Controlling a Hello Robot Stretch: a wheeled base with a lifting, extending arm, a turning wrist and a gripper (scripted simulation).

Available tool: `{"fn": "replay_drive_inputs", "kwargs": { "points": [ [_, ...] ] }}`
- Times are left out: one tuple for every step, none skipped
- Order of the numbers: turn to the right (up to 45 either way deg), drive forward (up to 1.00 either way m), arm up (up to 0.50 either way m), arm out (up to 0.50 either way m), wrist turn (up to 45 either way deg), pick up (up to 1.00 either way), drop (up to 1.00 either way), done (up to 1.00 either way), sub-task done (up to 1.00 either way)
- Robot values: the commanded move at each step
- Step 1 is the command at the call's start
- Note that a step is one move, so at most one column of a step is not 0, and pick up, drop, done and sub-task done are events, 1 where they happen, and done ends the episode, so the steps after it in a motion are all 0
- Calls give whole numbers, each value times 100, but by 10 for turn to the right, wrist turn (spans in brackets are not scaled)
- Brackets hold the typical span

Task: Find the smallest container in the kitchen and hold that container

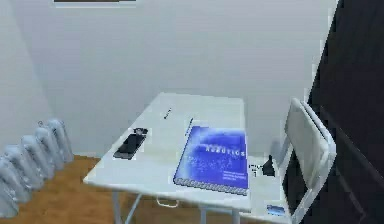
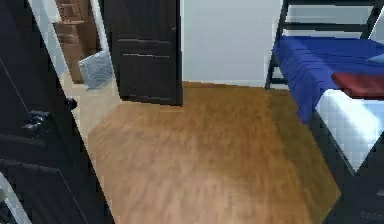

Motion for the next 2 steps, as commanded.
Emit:
{"fn": "replay_drive_inputs", "kwargs": {
  "points": [
    [-330,0,0,0,0,0,0,0,0],
    [0,20,0,0,0,0,0,0,0]
  ]
}}
